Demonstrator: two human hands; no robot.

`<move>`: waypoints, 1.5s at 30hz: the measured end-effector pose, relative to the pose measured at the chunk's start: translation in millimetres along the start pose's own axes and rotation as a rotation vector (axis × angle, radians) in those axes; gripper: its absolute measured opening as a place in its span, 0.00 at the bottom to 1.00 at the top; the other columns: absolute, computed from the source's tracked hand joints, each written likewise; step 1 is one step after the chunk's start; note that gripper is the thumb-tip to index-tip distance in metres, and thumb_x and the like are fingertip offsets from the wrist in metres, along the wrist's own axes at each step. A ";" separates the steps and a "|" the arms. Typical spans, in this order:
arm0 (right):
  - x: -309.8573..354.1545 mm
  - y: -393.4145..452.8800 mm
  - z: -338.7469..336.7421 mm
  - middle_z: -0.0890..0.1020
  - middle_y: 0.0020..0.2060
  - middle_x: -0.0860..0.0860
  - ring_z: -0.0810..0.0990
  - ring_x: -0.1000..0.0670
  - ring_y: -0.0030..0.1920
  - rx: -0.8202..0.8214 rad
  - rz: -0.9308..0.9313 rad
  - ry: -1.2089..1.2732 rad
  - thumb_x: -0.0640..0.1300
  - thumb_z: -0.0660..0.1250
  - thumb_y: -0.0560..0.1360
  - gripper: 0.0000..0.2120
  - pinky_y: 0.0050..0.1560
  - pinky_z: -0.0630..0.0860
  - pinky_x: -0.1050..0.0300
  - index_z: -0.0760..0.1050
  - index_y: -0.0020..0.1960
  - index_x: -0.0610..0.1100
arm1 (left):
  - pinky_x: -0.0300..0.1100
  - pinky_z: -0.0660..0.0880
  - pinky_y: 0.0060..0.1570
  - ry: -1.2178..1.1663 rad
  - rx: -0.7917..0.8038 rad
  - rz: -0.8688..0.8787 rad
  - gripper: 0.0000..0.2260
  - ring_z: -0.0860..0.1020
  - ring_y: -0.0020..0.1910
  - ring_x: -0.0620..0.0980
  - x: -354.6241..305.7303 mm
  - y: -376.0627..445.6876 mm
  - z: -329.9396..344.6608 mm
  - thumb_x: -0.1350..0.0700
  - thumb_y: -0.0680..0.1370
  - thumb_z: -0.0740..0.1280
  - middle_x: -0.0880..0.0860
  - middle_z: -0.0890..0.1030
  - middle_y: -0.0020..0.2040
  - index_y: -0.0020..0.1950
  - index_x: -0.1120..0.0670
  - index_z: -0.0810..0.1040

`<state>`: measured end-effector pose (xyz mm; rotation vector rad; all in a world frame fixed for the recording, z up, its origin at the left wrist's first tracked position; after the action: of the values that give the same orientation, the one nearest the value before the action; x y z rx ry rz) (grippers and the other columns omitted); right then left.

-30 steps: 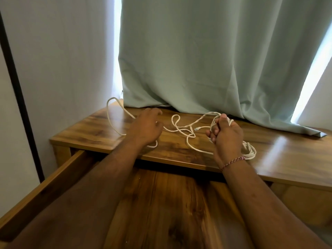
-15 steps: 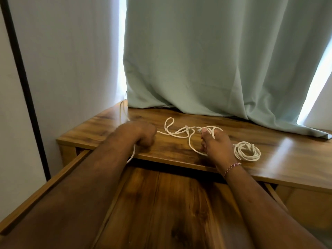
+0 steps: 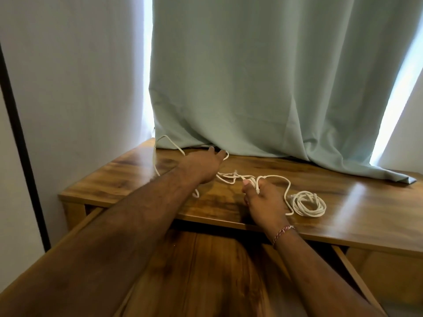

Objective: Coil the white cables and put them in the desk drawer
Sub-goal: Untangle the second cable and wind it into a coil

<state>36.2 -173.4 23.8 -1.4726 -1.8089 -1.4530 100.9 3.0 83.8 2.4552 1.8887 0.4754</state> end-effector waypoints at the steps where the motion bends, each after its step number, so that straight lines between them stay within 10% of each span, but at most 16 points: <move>1: 2.0 -1.2 -0.1 0.81 0.37 0.43 0.78 0.44 0.38 -0.002 -0.006 -0.003 0.56 0.64 0.82 0.18 0.42 0.75 0.49 0.74 0.42 0.43 | 0.61 0.79 0.55 0.045 -0.132 0.016 0.27 0.78 0.64 0.64 -3.8 -6.9 -6.5 0.64 0.80 0.60 0.61 0.70 0.74 0.79 0.53 0.62; 7: 13.6 -2.5 -15.0 0.79 0.35 0.46 0.78 0.45 0.39 -0.162 -0.018 0.005 0.54 0.64 0.83 0.19 0.42 0.74 0.50 0.72 0.41 0.40 | 0.50 0.78 0.47 -0.226 -0.465 -0.065 0.11 0.80 0.54 0.55 -14.6 -75.8 -36.8 0.52 0.79 0.63 0.51 0.80 0.57 0.60 0.49 0.79; 12: 8.1 0.0 -21.3 0.82 0.37 0.46 0.82 0.43 0.42 -0.237 0.065 0.104 0.55 0.64 0.82 0.18 0.48 0.80 0.45 0.74 0.41 0.43 | 0.45 0.78 0.43 -0.339 0.001 -0.320 0.16 0.82 0.36 0.54 21.0 -119.2 -0.8 0.41 0.75 0.65 0.54 0.83 0.42 0.37 0.52 0.72; 14: 5.7 -2.6 -19.0 0.81 0.36 0.47 0.82 0.45 0.39 -0.221 0.103 0.167 0.54 0.65 0.82 0.17 0.48 0.81 0.44 0.73 0.41 0.44 | 0.46 0.81 0.46 -0.365 0.109 -0.353 0.17 0.84 0.32 0.51 29.0 -123.8 13.2 0.41 0.77 0.65 0.54 0.84 0.38 0.41 0.54 0.75; 19: 16.0 -10.3 -11.4 0.79 0.33 0.47 0.78 0.51 0.34 -0.081 0.108 0.177 0.51 0.65 0.83 0.17 0.34 0.75 0.61 0.76 0.45 0.38 | 0.52 0.73 0.66 -0.444 -0.028 -0.187 0.25 0.72 0.70 0.57 23.8 -105.0 42.0 0.44 0.78 0.68 0.55 0.70 0.75 0.73 0.52 0.72; 22: 19.5 -10.0 -9.9 0.77 0.33 0.47 0.75 0.52 0.32 -0.072 0.072 0.194 0.49 0.65 0.83 0.18 0.28 0.71 0.69 0.75 0.48 0.33 | 0.52 0.76 0.63 -0.515 -0.190 -0.183 0.20 0.76 0.66 0.55 25.3 -102.7 44.3 0.49 0.79 0.66 0.53 0.76 0.70 0.70 0.50 0.76; 27: 19.8 -7.7 -5.8 0.77 0.30 0.49 0.75 0.51 0.33 -0.008 0.063 0.313 0.54 0.65 0.83 0.20 0.40 0.77 0.50 0.74 0.48 0.35 | 0.49 0.77 0.58 -0.574 -0.454 -0.175 0.13 0.78 0.61 0.52 26.8 -106.7 29.3 0.53 0.77 0.68 0.49 0.80 0.62 0.61 0.49 0.81; 36: 19.0 -11.2 -2.4 0.76 0.26 0.54 0.74 0.51 0.30 0.097 -0.022 0.257 0.56 0.64 0.83 0.19 0.35 0.73 0.50 0.77 0.45 0.40 | 0.51 0.76 0.59 -0.646 -0.271 -0.285 0.24 0.78 0.65 0.57 16.4 -58.9 50.2 0.39 0.75 0.69 0.54 0.81 0.65 0.67 0.50 0.76; 45: -19.6 7.5 -59.3 0.72 0.31 0.48 0.71 0.52 0.27 -0.603 0.307 0.891 0.41 0.64 0.82 0.10 0.32 0.77 0.57 0.72 0.42 0.45 | 0.50 0.78 0.54 -0.586 -0.393 -0.405 0.17 0.80 0.55 0.60 31.3 -53.8 61.8 0.40 0.77 0.69 0.58 0.84 0.51 0.48 0.54 0.82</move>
<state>32.8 -235.3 34.5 -0.9684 -0.6167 -2.1039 72.3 58.3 22.0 1.6619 1.7517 0.0793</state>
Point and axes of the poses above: each hand's wrist, its own y-axis towards the middle knuckle, its own z-axis out of the palm, x = y × z, the point moved 5 cm from there along y, towards the middle knuckle
